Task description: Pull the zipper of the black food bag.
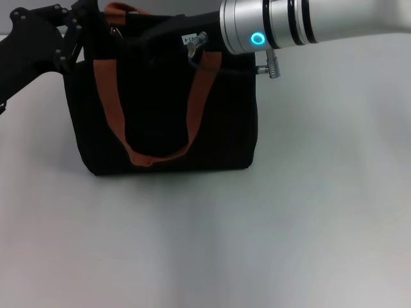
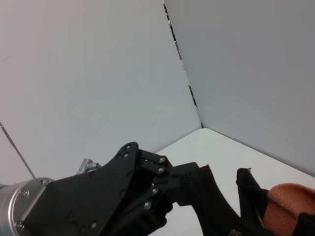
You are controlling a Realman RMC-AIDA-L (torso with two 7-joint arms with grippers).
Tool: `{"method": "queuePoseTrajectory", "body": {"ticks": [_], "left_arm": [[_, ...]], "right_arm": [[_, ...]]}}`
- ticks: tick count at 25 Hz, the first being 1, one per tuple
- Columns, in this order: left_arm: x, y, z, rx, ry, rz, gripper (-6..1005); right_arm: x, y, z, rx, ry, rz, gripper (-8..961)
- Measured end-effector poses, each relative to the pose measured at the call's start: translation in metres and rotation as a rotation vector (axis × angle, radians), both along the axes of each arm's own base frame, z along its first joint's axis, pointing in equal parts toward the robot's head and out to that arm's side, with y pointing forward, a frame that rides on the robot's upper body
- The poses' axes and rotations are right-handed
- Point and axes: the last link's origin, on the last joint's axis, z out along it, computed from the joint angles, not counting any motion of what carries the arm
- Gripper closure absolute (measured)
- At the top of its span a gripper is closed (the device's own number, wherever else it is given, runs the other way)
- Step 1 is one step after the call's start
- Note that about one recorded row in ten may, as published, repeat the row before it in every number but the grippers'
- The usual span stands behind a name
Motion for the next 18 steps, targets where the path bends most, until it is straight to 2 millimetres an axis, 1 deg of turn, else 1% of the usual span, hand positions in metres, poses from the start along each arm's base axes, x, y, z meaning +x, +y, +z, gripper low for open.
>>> {"method": "queuePoseTrajectory", "body": {"ticks": [6, 8, 10, 12, 13, 14, 16, 17, 18], "left_arm": [[-0.002, -0.001, 0.001, 0.002, 0.001, 0.004, 890], [-0.003, -0.002, 0.001, 0.002, 0.001, 0.006, 889], [-0.003, -0.002, 0.001, 0.002, 0.001, 0.007, 888], [-0.004, -0.003, 0.001, 0.002, 0.001, 0.009, 887], [-0.004, -0.003, 0.001, 0.003, 0.000, 0.010, 887], [-0.004, -0.003, 0.001, 0.003, 0.000, 0.010, 887], [-0.005, -0.003, 0.002, 0.005, -0.001, 0.011, 886], [-0.005, -0.003, 0.002, 0.007, -0.002, 0.012, 885], [-0.006, -0.003, 0.003, 0.010, -0.004, 0.017, 885]], "right_arm": [[0.005, 0.002, 0.001, -0.002, -0.017, -0.049, 945], [0.012, 0.005, 0.002, 0.020, -0.046, -0.090, 956], [0.015, 0.006, 0.003, 0.030, -0.053, -0.104, 955], [0.021, 0.007, 0.006, 0.050, -0.069, -0.132, 954], [0.026, 0.006, 0.010, 0.072, -0.079, -0.160, 954], [0.026, 0.006, 0.010, 0.072, -0.079, -0.160, 951], [0.032, 0.006, 0.015, 0.096, -0.092, -0.186, 946], [0.036, 0.006, 0.018, 0.110, -0.101, -0.200, 943], [0.044, 0.004, 0.024, 0.135, -0.112, -0.230, 940]]}}
